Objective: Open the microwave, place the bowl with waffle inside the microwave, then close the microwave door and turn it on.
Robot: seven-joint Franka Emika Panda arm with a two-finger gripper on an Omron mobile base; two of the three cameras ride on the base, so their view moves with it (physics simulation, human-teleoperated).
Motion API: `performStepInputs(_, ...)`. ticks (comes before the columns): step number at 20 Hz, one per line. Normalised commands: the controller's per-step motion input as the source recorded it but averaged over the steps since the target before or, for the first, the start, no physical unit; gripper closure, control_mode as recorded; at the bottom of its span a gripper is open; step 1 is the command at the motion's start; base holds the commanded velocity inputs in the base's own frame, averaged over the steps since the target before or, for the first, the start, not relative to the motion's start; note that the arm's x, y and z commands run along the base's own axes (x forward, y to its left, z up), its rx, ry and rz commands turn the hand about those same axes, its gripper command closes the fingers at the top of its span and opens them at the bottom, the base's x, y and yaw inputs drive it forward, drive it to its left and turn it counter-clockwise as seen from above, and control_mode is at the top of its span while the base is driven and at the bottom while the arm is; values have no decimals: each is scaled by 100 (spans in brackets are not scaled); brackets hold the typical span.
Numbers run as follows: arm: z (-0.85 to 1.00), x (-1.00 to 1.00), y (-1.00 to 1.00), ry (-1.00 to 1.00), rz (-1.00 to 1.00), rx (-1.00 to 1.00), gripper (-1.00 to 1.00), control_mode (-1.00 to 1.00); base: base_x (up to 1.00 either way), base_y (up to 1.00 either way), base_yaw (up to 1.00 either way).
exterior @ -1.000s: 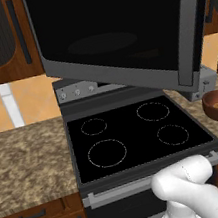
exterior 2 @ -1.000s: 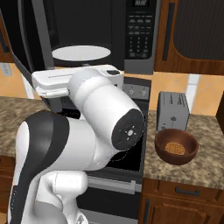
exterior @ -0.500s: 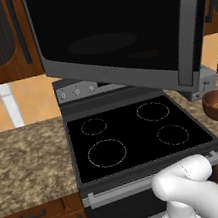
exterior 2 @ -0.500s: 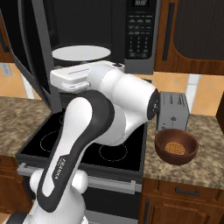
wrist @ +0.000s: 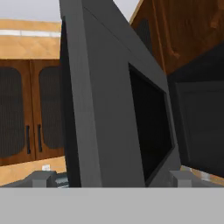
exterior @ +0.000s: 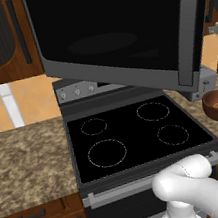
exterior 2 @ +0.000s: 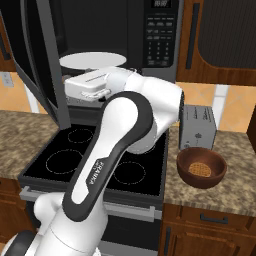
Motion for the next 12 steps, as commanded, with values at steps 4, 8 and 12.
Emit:
performStepInputs(4, -9, 17, 62, 0, 8, -3, -100, -100, 0, 0, 0)
performStepInputs(8, 0, 23, 40, 0, 3, 0, -100, -100, 0, 0, 0)
performStepInputs(12, 0, 1, 36, 0, 7, 0, -100, -100, 0, 0, 0)
